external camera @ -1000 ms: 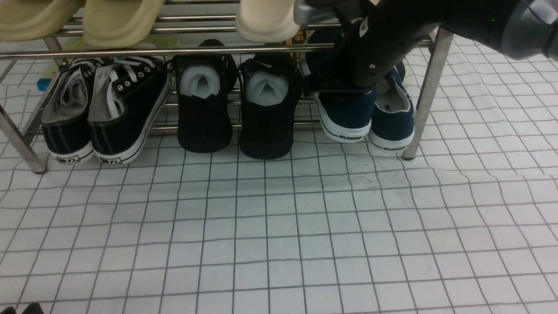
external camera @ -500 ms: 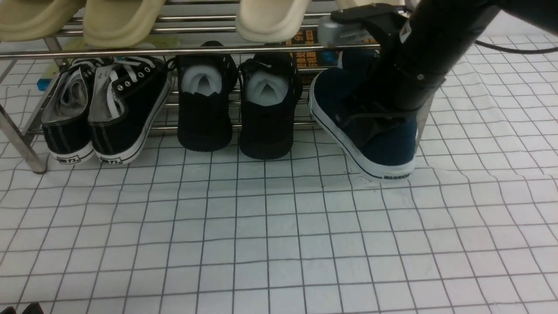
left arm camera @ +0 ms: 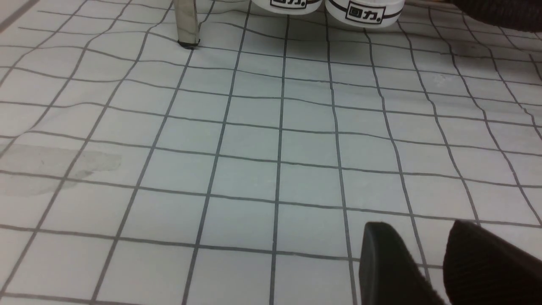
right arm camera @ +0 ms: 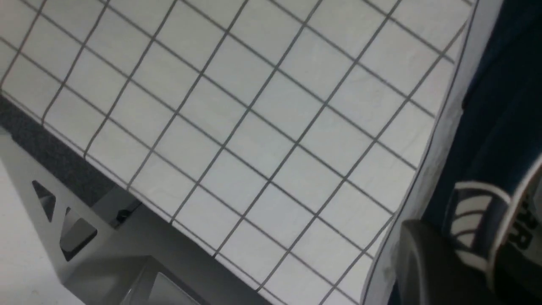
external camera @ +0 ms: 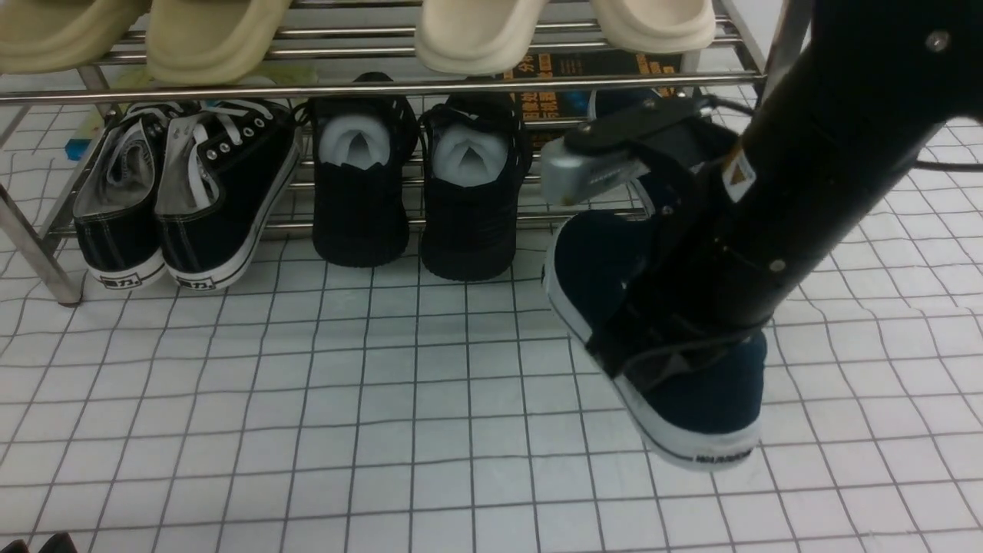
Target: Take the shoes off the shelf with your hand from the white checkered tablecloth.
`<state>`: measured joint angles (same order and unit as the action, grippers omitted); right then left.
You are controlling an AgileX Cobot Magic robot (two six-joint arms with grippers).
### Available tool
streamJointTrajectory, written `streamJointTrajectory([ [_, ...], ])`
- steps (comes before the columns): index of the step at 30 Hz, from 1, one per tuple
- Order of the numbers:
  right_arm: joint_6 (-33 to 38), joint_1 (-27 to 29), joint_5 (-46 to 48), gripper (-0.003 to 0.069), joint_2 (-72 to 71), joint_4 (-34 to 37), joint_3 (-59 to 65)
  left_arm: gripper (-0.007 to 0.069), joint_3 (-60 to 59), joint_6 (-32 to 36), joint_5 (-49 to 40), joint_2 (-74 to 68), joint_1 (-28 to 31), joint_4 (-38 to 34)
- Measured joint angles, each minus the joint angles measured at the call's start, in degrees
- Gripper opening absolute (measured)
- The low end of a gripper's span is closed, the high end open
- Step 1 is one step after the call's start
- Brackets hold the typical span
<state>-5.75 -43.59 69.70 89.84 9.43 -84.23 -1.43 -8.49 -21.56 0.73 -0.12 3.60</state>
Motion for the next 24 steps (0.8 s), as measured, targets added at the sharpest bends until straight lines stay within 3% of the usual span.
streamJointTrajectory([
  [6,-6.4,-5.4,-3.4,0.0031,-0.1,-2.4,4.4,0.0239,0.0,0.0,0.0,0.0,0.0,0.0],
  [11,-13.4,-6.5,-13.1,0.0031,0.1,-5.1,9.7,0.0239,0.0,0.0,0.0,0.0,0.0,0.0],
  [24,-16.5,-6.4,-23.2,0.0031,10.4,-7.2,10.2,0.0239,0.0,0.0,0.0,0.0,0.0,0.0],
])
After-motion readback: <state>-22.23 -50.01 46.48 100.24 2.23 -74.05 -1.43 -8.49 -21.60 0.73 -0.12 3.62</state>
